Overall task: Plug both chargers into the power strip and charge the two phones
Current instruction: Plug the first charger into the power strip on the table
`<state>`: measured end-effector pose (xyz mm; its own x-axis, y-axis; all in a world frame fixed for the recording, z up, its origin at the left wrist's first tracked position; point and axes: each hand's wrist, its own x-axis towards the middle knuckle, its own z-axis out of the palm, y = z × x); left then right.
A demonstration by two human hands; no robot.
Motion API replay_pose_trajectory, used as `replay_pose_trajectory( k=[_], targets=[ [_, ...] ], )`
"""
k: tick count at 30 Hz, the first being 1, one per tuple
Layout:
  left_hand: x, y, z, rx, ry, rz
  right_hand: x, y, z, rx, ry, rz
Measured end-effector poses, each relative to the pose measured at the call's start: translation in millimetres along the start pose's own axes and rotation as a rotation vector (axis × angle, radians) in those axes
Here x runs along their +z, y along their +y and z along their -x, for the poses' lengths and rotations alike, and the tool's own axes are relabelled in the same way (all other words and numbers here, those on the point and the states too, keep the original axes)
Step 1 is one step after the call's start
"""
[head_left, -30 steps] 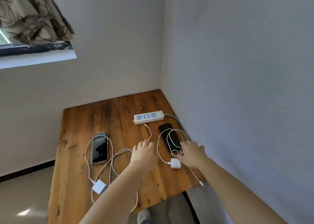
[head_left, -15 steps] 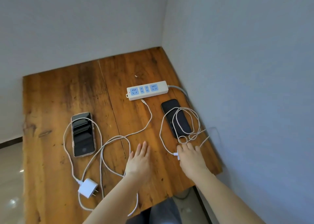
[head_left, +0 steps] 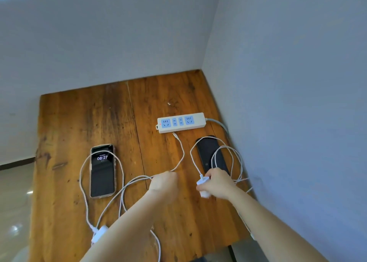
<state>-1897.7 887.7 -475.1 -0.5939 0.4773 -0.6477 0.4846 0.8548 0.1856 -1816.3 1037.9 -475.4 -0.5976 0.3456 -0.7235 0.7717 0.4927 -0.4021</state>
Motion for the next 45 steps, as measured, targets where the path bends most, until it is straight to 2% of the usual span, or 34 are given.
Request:
replay_pose_trajectory(
  k=[4,7,9,11,18,26,35,45],
  targets=[
    [-40.1,-6.8,-36.9,0.026,0.261,0.109,-41.7,-40.6,-27.6,-0.027,-0.012,-0.445],
    [-54.3,-13.7,-66.6,0.017,0.306,0.116,-65.2,-66.7,-54.0,-0.026,0.030,-0.671],
    [-58.8,-17.0,-81.8,0.006,0.298,0.133,-75.8,-79.1,-72.6,-0.019,0.104,-0.735],
    [-60.9,-18.8,-93.7,0.005,0.279,0.133,-84.9,-87.7,-89.7,-0.008,0.162,-0.716],
    [-53.7,-23.3,-113.1,0.004,0.203,-0.134,-100.6,-103.6,-132.7,0.019,0.326,-0.552],
    [-53.5,-23.4,-115.1,0.013,0.194,-0.077,-104.2,-107.3,-150.9,0.065,0.266,-0.436],
    [-56.5,-22.9,-120.0,0.001,0.152,-0.055,-113.6,-116.4,-155.4,0.042,0.210,-0.201],
    [-59.2,-23.7,-117.7,0.007,0.139,-0.039,-123.5,-122.0,-160.5,0.144,0.118,-0.470]
  ],
)
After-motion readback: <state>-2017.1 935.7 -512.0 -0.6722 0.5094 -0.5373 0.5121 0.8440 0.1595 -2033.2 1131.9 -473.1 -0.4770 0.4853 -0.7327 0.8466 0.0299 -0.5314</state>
